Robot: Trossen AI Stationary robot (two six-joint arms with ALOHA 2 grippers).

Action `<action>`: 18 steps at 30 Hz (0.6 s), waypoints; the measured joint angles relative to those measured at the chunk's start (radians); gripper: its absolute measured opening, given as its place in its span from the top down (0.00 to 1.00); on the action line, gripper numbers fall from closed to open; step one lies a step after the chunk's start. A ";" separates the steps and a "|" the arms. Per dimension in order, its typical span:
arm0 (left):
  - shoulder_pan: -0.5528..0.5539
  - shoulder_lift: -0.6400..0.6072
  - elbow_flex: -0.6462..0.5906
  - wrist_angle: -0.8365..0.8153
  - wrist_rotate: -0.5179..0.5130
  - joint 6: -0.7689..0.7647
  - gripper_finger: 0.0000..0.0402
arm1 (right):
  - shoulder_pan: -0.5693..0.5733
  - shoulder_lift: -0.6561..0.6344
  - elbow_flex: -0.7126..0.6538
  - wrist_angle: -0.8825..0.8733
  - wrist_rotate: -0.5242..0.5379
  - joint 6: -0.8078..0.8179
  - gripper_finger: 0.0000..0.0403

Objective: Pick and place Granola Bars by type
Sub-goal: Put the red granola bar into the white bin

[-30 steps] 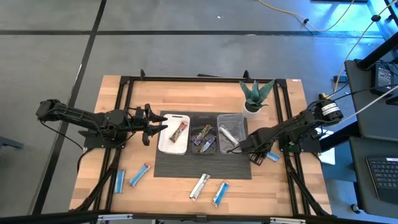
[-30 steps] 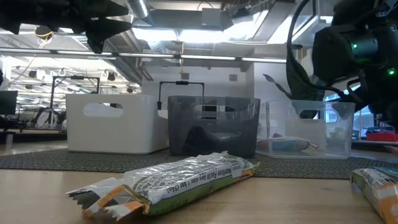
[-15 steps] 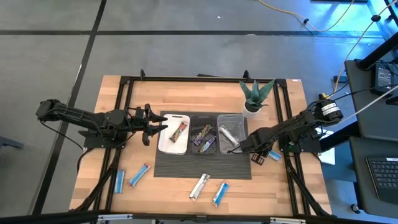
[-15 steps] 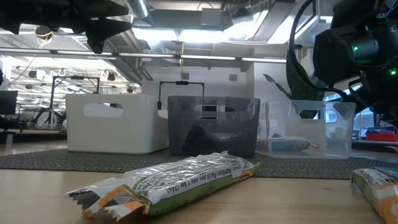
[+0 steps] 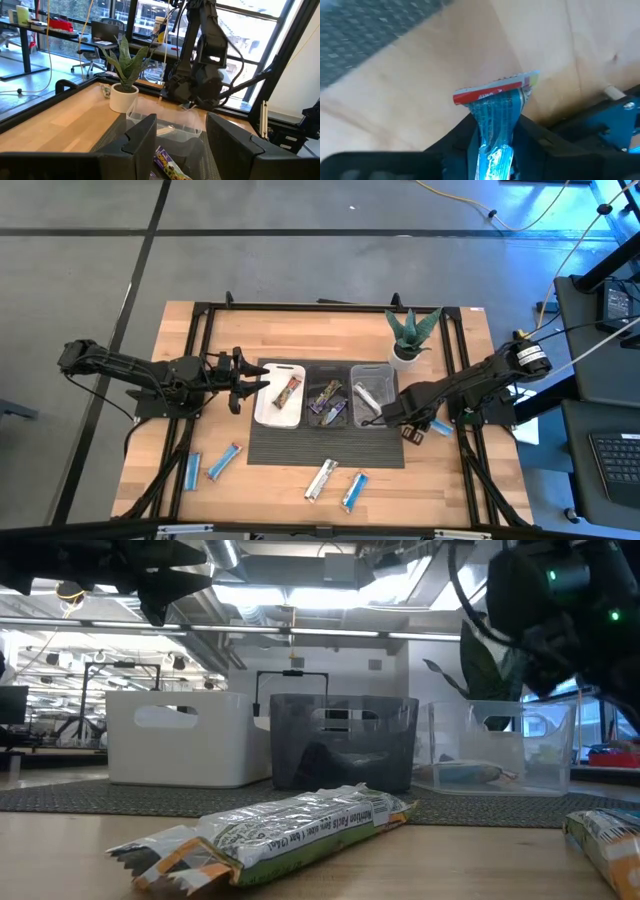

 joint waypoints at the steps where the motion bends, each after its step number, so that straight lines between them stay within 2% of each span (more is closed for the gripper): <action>1: 0.000 0.000 0.000 0.000 0.000 0.000 0.59 | 0.001 0.000 0.021 -0.017 0.003 -0.002 0.74; 6: 0.000 0.000 0.000 0.000 0.000 0.000 0.59 | 0.005 0.000 0.151 -0.079 0.081 -0.024 0.74; 12: 0.000 0.000 0.000 0.004 -0.018 0.000 0.59 | 0.005 0.000 0.341 -0.046 0.277 -0.116 0.74; 15: 0.000 0.000 0.000 0.026 -0.057 0.000 0.59 | 0.013 0.000 0.433 -0.003 0.397 -0.186 0.74; 18: 0.000 0.000 0.000 0.051 -0.083 0.000 0.59 | 0.023 -0.001 0.493 0.149 0.521 -0.312 0.74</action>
